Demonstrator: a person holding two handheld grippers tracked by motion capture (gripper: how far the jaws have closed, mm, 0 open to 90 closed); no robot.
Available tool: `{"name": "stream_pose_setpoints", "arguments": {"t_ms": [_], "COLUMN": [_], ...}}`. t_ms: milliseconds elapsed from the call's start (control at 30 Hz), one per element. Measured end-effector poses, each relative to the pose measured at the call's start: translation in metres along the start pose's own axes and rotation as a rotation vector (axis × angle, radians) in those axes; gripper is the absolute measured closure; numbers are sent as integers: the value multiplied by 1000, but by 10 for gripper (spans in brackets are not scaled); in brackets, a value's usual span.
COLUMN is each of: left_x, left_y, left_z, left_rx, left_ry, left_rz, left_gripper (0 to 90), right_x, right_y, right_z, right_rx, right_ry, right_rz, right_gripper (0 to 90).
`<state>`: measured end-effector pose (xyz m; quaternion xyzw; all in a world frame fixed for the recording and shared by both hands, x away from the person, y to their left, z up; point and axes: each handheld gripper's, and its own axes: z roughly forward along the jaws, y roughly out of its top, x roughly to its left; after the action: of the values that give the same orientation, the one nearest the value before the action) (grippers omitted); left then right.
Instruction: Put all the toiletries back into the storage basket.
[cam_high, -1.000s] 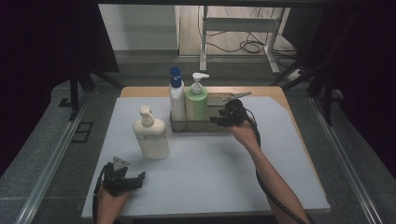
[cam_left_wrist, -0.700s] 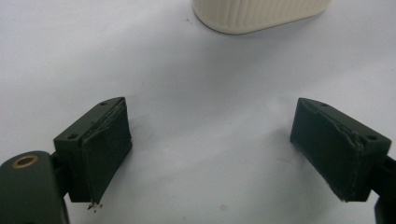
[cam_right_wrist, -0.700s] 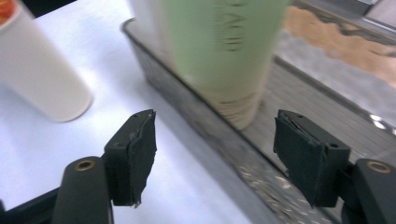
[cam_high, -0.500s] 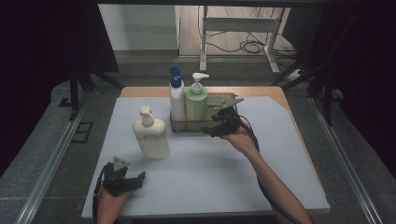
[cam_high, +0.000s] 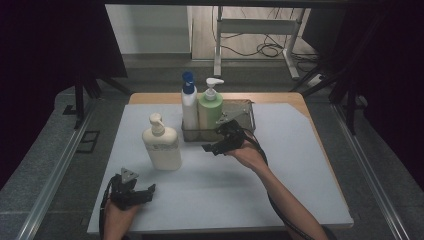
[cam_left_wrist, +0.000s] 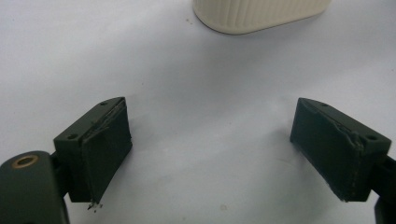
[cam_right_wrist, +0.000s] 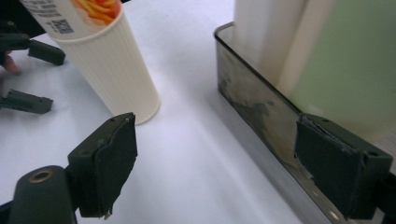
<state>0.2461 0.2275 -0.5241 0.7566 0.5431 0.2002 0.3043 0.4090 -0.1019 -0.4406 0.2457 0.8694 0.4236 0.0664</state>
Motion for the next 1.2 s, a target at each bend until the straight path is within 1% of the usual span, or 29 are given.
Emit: {"name": "stream_pose_setpoints", "arguments": {"t_ms": [200,300,467,567,700,767,833,933,1033,1133,1200], "left_x": [0,0,0,0,0,0,0,0,0,0,0], "left_y": [0,0,0,0,0,0,0,0,0,0,0], "left_z": [0,0,0,0,0,0,0,0,0,0,0], "left_rx": [1,1,-1,0,1,0,0,0,0,0,0], "left_ry": [0,-1,-1,-2,-1,-1,-2,-2,-2,-2,-2], "left_rz": [1,0,0,0,0,0,0,-1,0,-1,-1], "left_gripper": [119,119,119,119,119,119,119,119,119,119,119], "right_x": [9,14,24,29,36,39,41,43,46,50,51], "right_y": [5,9,15,17,23,27,31,36,41,44,46], "right_z": [7,11,20,26,33,37,40,45,51,55,58], "right_rx": [-11,-15,-8,-4,-5,-11,-19,-27,-19,-27,-22], "right_ry": [25,46,66,91,114,125,134,152,157,174,174], "right_rz": [-13,-25,-47,-52,-77,-96,-105,-109,-114,-112,-123], "right_gripper": [128,132,136,137,138,139,139,140,143,154,168]}}
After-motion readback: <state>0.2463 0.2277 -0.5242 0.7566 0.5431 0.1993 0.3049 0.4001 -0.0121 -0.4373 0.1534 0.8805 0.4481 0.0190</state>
